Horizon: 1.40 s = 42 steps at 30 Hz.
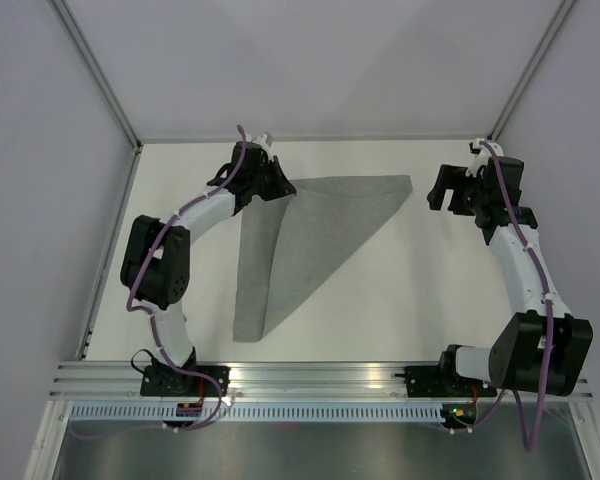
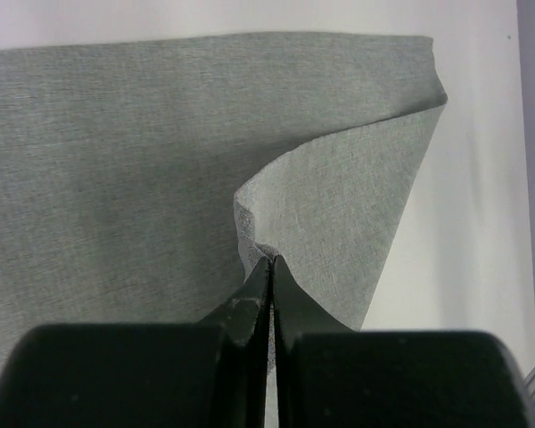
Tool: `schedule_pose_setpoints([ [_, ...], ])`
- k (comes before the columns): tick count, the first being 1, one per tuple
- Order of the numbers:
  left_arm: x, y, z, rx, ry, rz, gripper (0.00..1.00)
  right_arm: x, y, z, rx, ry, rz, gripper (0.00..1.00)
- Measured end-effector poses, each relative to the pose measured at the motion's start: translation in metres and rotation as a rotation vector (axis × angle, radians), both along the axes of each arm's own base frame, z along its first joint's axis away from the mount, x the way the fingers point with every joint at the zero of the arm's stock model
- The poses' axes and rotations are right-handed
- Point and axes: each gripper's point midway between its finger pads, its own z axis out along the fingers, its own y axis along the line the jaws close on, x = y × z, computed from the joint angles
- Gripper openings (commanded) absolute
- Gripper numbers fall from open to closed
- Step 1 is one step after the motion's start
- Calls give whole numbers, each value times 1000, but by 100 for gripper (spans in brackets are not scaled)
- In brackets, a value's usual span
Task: Fold the napkin, place the utensils inside, and roll it up
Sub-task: Fold the napkin
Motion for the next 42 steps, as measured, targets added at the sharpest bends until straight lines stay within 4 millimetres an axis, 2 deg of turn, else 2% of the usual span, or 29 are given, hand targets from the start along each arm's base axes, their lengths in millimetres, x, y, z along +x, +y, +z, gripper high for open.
schedule_pose_setpoints([
  [6,18,19,-3,-8,18,35,2,0,2,0,6,1,9,98],
  [22,56,52,-2,-26,45,91,2,-2,3,2,8,-1,17,98],
  [36,72,89,-15,-37,89,145,2,-3,3,3,2,-7,20,98],
  [42,75,94,-13,-49,87,146,2,-3,3,3,2,-6,21,98],
])
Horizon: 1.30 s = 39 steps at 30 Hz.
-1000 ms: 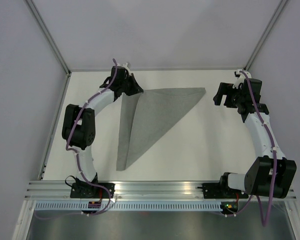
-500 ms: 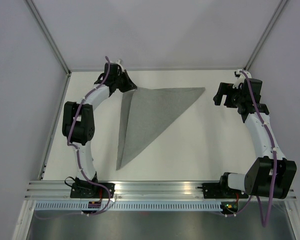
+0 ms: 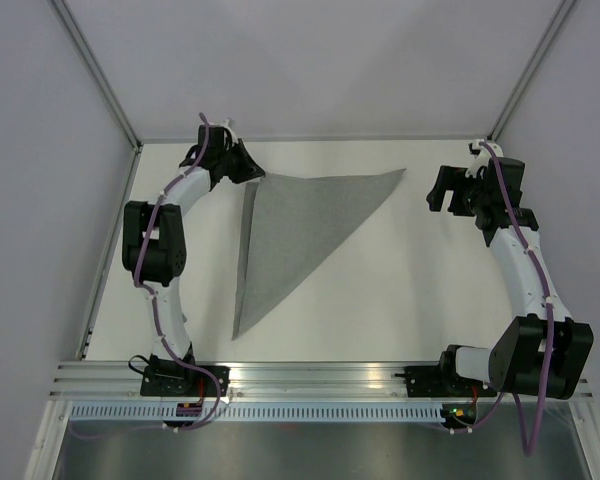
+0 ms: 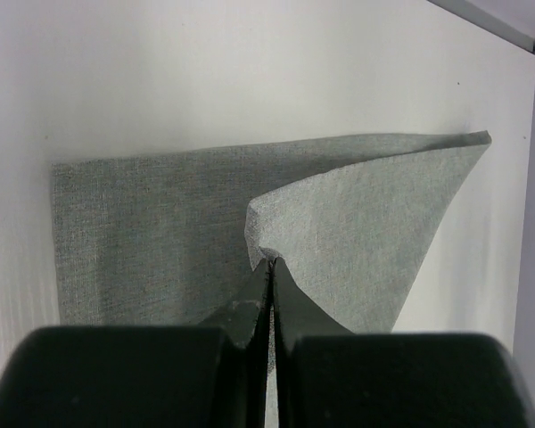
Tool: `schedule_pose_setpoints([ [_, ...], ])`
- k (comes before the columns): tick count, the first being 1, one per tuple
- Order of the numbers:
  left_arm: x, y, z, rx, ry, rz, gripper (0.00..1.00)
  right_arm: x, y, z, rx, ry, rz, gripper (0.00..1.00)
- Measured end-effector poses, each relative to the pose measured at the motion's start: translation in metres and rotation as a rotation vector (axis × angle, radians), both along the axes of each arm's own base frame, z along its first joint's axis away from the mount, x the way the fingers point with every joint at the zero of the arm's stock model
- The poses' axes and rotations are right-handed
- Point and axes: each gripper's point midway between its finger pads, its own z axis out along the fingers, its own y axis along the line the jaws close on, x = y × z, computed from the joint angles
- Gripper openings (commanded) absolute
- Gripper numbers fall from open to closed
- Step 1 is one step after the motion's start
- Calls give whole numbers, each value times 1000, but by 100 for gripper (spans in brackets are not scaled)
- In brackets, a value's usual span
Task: Fold the napkin, place the utensils inside, and roll it up
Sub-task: Fold the napkin
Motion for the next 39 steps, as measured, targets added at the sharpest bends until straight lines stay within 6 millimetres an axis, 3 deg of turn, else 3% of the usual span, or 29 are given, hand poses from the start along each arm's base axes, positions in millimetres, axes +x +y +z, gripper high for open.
schedule_pose_setpoints([
  [39,27,28,-2,-17,13,40,2,-3,0,-2,-3,2,1,98],
])
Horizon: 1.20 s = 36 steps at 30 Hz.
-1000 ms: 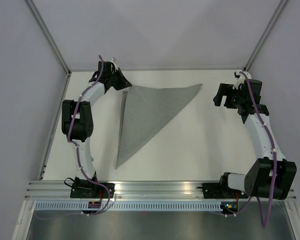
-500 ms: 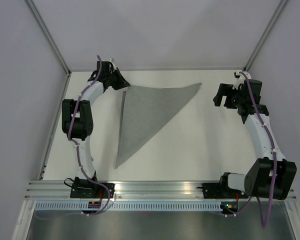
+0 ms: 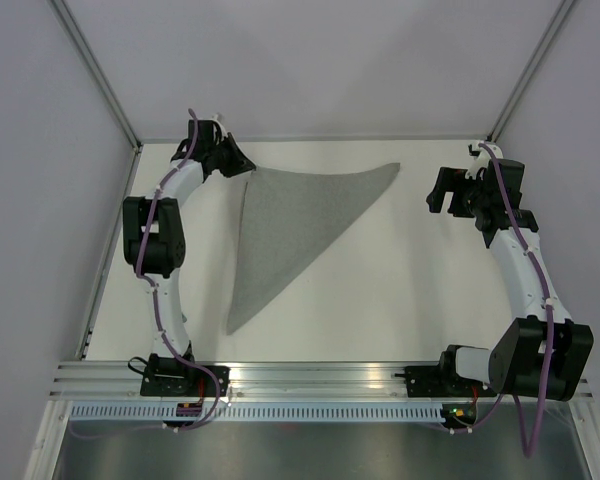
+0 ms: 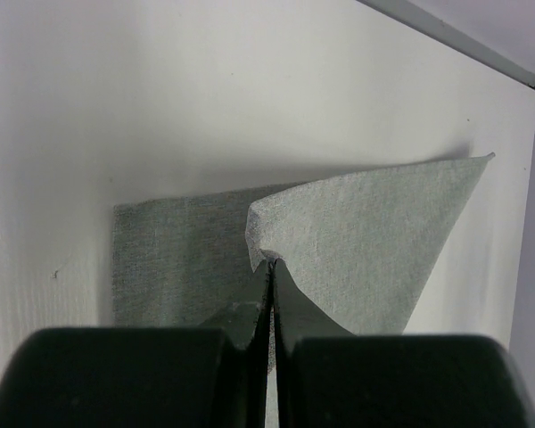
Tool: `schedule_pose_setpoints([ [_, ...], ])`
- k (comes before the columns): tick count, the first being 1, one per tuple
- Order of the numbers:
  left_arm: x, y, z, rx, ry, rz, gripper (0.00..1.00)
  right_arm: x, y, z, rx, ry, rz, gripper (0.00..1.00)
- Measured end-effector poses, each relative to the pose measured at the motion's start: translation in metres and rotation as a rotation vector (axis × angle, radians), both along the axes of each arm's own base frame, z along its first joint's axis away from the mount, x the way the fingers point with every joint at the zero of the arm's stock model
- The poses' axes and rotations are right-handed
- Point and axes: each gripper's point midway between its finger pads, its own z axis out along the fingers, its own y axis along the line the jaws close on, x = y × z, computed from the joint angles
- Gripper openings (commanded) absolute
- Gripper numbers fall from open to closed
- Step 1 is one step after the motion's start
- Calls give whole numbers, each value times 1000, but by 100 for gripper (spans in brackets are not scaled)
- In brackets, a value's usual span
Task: Fold the napkin, place the utensils inside, and roll it up
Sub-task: Fold the napkin, then grab a utensil with the left arm
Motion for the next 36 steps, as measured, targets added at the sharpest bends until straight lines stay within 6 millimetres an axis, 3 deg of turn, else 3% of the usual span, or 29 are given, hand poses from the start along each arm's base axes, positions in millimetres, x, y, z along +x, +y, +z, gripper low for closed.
schedule_pose_setpoints([
  [6,2,2,-10,-1,19,1,5,0,0,0,-3,0,2,98],
  [9,2,2,-16,0,30,2,22,0,0,0,-3,0,2,98],
  [10,3,3,-17,1,32,4,30,0,0,0,-3,0,2,98],
  [11,3,5,-18,3,33,8,46,0,0,0,-3,0,3,98],
  [13,5,10,-19,7,34,19,57,0,0,0,-3,0,3,98],
  [16,10,25,-20,22,31,60,64,0,0,0,-3,0,3,98],
  [19,11,47,-21,56,31,125,65,0,1,0,0,-1,7,98],
  [21,-6,64,-25,94,61,181,64,0,5,0,5,-1,21,98],
  [24,-46,88,-19,174,98,283,65,0,11,0,9,-1,40,98],
  [31,-158,141,36,330,50,577,69,-3,33,-1,34,4,113,98],
  [33,-187,155,36,359,63,647,70,-4,36,-1,43,6,128,98],
  [36,-224,174,17,402,147,730,71,-6,42,-1,58,8,152,98],
])
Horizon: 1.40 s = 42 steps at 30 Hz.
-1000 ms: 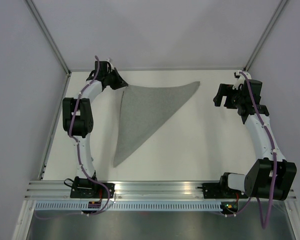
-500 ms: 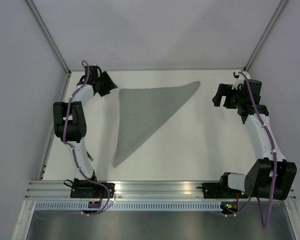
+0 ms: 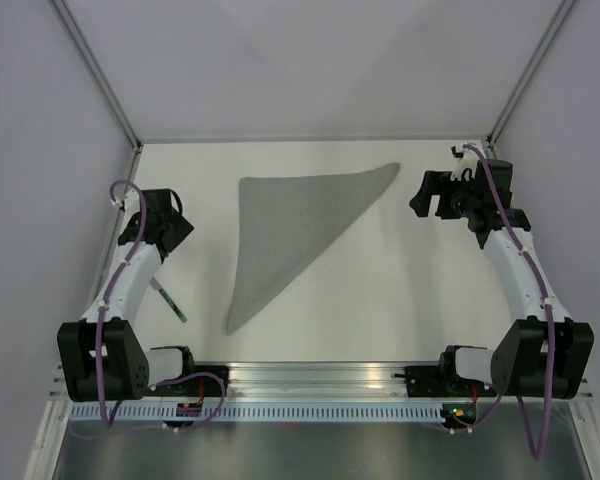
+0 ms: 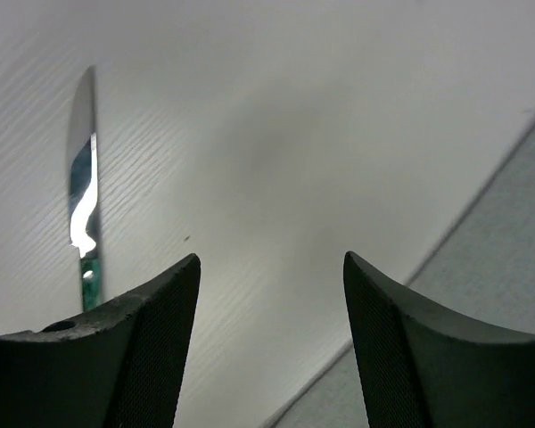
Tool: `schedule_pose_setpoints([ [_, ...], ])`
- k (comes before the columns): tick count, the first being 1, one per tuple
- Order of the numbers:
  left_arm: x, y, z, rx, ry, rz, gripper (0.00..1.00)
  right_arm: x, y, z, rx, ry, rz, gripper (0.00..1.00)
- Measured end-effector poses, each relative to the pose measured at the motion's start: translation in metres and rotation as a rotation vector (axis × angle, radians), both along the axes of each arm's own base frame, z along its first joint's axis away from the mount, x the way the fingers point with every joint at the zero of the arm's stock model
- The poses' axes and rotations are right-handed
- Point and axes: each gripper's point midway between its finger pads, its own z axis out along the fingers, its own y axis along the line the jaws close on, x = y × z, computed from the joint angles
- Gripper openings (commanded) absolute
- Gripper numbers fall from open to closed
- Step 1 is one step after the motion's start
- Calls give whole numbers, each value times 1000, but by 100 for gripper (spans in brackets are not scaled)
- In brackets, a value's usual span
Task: Fold the napkin, place the utensils inside, and roll it up
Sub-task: Grab a utensil with the left arm
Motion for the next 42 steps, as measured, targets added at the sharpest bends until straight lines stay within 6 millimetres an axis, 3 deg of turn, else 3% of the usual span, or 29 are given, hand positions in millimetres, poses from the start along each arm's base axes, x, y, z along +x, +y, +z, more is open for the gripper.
schedule_pose_setpoints([
  [7,-97,12,-77,-20,244,162,72,-3,10,-6,32,29,44,98],
  [10,-124,18,-91,-29,293,230,73,-5,13,-11,40,46,54,98],
  [13,-136,23,-96,-44,311,278,73,-6,14,-13,45,55,61,98],
  [22,-143,24,-123,-101,422,329,66,-7,14,-19,45,73,66,98],
  [25,-131,27,-124,-126,411,341,61,-7,14,-23,44,84,66,98],
  [28,-120,28,-125,-145,413,339,50,-7,14,-25,44,92,68,98],
  [35,-99,30,-125,-143,416,283,10,-7,14,-27,41,97,70,98],
  [38,-91,30,-124,-139,432,243,2,-6,14,-30,39,104,71,98],
  [42,-70,28,-123,-150,423,171,2,-6,13,-33,38,113,73,98],
])
